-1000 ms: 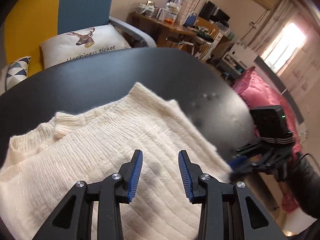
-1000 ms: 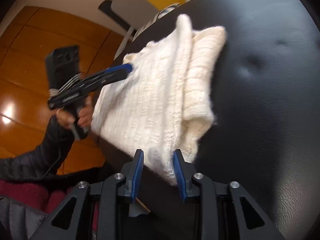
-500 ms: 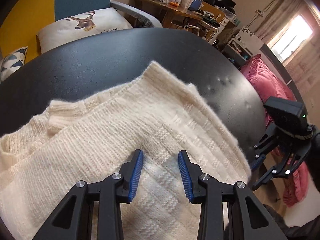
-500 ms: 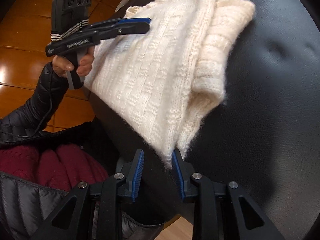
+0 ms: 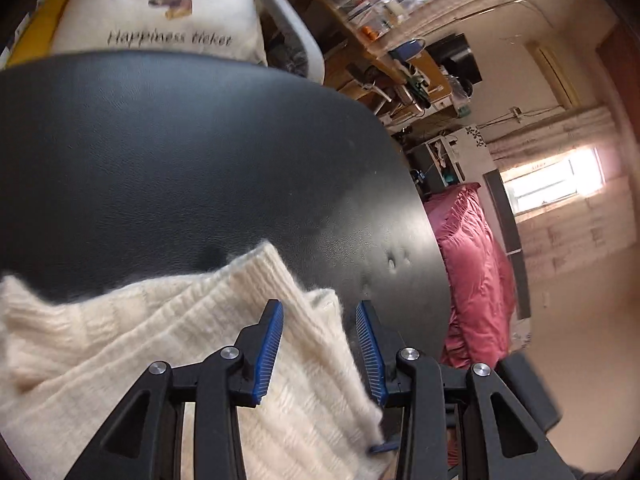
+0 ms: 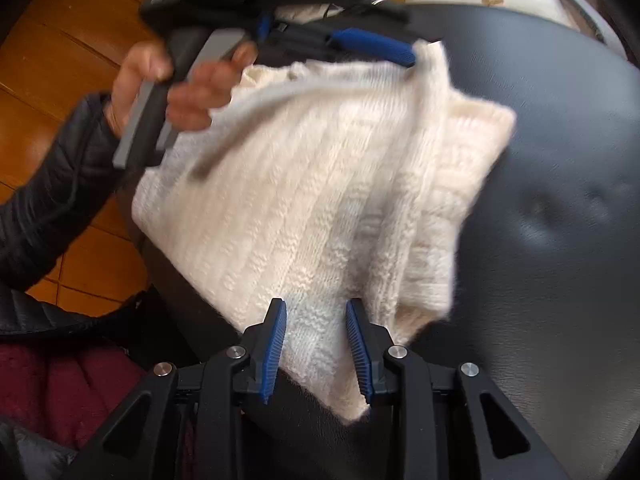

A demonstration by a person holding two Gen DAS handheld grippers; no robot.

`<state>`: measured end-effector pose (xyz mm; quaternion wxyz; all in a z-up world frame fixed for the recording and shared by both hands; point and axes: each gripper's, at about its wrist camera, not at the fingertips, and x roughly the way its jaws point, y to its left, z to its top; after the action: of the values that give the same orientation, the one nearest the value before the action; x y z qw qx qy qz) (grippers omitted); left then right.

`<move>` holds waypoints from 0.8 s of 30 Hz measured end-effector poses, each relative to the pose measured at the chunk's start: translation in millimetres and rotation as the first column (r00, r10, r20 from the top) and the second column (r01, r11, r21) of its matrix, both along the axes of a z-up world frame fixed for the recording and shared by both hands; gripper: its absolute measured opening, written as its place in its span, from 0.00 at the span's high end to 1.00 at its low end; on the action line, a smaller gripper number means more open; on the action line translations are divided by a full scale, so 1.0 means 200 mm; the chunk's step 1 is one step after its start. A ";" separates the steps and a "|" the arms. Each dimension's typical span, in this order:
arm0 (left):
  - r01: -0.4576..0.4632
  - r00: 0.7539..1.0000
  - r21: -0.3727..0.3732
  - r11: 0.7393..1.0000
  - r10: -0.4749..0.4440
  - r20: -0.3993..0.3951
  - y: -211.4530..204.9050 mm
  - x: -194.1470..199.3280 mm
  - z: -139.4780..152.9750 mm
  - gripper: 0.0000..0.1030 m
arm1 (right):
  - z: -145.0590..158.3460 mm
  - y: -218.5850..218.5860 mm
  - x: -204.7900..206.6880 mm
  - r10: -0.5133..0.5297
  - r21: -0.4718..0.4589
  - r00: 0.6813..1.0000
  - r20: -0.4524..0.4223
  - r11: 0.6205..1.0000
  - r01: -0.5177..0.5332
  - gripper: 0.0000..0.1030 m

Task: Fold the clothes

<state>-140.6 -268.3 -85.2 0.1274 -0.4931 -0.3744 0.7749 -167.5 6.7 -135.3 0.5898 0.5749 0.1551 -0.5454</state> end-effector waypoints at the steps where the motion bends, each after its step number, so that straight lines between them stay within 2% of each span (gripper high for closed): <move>1: -0.002 1.000 -0.019 1.000 0.002 0.030 0.01 -0.03 -0.03 0.63 | -0.01 0.01 0.00 -0.009 -0.006 1.000 0.009 1.000 0.009 0.70; 3: 0.008 0.996 -0.077 0.997 -0.001 0.084 0.04 -0.08 -0.09 0.66 | -0.04 0.03 -0.02 -0.032 -0.017 0.999 0.031 0.999 0.032 0.71; 5: -0.007 0.994 -0.100 0.995 0.018 0.109 0.05 -0.11 -0.13 0.70 | -0.05 0.06 -0.02 -0.052 -0.027 0.997 0.052 0.998 0.053 0.71; 7: -0.038 0.994 -0.121 0.992 0.050 0.097 0.05 -0.11 -0.15 0.76 | -0.06 0.07 -0.01 -0.062 -0.035 0.997 0.052 0.997 0.064 0.71; 10: -0.059 0.997 -0.135 0.989 0.066 0.048 0.07 -0.07 -0.12 0.76 | -0.07 0.09 0.00 -0.083 -0.045 0.995 0.057 0.995 0.086 0.71; 12: -0.073 0.997 -0.149 0.986 0.075 0.010 0.07 -0.03 -0.08 0.73 | -0.08 0.10 0.00 -0.103 -0.050 0.992 0.072 0.993 0.107 0.71; 13: -0.095 0.995 -0.157 0.983 0.092 -0.024 0.05 0.03 -0.03 0.71 | -0.08 0.11 0.00 -0.113 -0.053 0.990 0.079 0.992 0.117 0.71; 15: -0.139 0.988 -0.170 0.976 0.125 -0.091 0.01 0.16 0.06 0.59 | -0.08 0.12 -0.01 -0.135 -0.052 0.987 0.087 0.989 0.140 0.71; 18: -0.213 0.968 -0.199 0.957 0.179 -0.174 -0.11 0.45 0.20 0.54 | 0.02 0.15 -0.05 -0.175 -0.084 0.982 0.070 0.980 0.180 0.71; 20: -0.242 0.963 -0.286 0.927 0.193 -0.188 -0.20 0.64 0.25 0.54 | 0.12 0.15 -0.05 -0.193 -0.153 0.980 0.058 0.968 0.199 0.70; 22: -0.266 0.960 -0.378 0.887 0.210 -0.183 -0.30 0.81 0.29 0.54 | 0.23 0.08 -0.03 -0.197 -0.202 0.980 0.000 0.960 0.193 0.70; 24: -0.262 0.963 -0.399 0.879 0.211 -0.167 -0.35 0.90 0.26 0.54 | 0.30 -0.03 -0.03 -0.186 -0.224 0.982 -0.032 0.959 0.175 0.70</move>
<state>39.0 -337.7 -32.3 -0.0547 -0.4124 -0.2494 0.8745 -174.3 0.0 -74.5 0.5933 0.5032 0.0562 -0.6258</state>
